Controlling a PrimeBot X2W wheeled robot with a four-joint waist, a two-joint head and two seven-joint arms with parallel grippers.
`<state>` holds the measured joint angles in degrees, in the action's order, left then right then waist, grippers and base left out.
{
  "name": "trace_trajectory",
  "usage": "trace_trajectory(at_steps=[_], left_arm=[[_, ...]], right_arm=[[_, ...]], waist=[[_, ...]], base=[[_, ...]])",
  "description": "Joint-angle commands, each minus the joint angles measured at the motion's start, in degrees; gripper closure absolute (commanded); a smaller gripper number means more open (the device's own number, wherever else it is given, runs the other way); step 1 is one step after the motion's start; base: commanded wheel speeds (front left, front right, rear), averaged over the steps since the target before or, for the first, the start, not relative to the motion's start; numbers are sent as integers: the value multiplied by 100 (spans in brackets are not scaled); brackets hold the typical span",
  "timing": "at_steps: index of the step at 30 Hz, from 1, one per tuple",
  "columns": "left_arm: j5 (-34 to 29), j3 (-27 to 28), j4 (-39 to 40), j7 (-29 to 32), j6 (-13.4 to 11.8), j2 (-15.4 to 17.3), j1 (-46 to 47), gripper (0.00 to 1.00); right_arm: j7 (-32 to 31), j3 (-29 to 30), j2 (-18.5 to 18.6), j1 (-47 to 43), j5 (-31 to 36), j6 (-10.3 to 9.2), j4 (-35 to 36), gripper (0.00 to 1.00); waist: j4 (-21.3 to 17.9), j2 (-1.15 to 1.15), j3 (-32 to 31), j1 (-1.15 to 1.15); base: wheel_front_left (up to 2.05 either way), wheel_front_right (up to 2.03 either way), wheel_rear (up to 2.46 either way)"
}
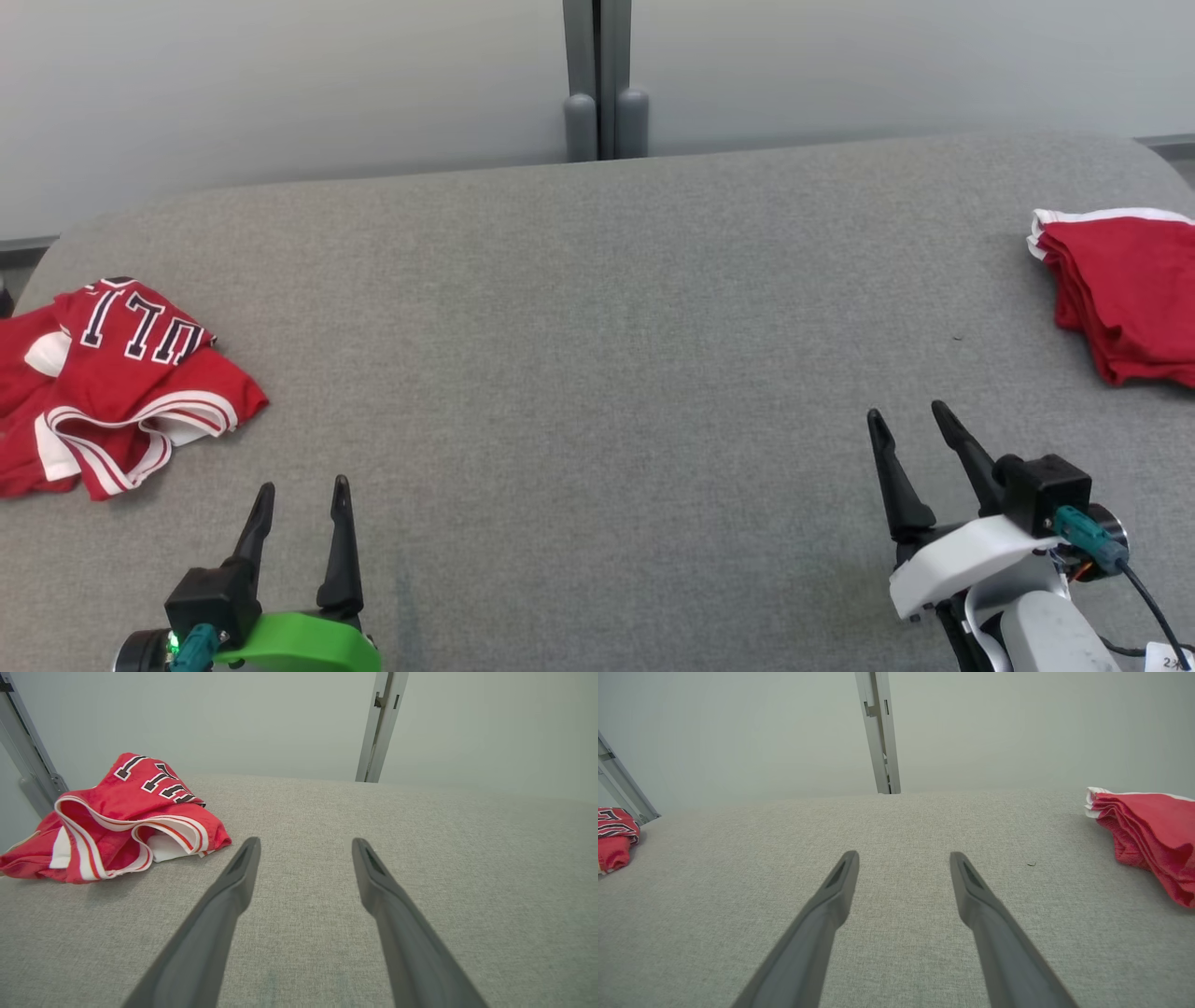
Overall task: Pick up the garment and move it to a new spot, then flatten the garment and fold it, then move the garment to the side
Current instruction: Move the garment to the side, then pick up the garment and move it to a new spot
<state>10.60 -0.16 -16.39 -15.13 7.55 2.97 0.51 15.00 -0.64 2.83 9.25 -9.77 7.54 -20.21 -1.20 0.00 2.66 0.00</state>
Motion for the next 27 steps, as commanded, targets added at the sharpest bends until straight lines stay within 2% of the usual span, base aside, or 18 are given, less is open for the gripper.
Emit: trace_trajectory(at_steps=[1, 8, 12, 27], left_arm=[[20, -5, 54, 0, -13, 5, -103, 0], [168, -57, 136, 0, -13, 3, -120, 0], [204, -11, 57, 0, -16, 6, 67, 0], [515, 369, -320, 0, -170, 5, 235, 0]], right_arm=[[24, -23, 19, -112, -77, -11, 9, 0], [24, -135, 20, -252, -96, -11, 34, 0], [24, -223, 20, -157, -31, -11, 72, 0], [18, -643, 21, 166, -53, -11, -70, 0]], waist=[[-6, 0, -88, 0], [113, 0, -49, 0], [378, 0, 107, 0], [2156, 0, 486, 0]], base=[[0, 0, 0], [0, 0, 0], [0, 0, 0], [0, 0, 0]])
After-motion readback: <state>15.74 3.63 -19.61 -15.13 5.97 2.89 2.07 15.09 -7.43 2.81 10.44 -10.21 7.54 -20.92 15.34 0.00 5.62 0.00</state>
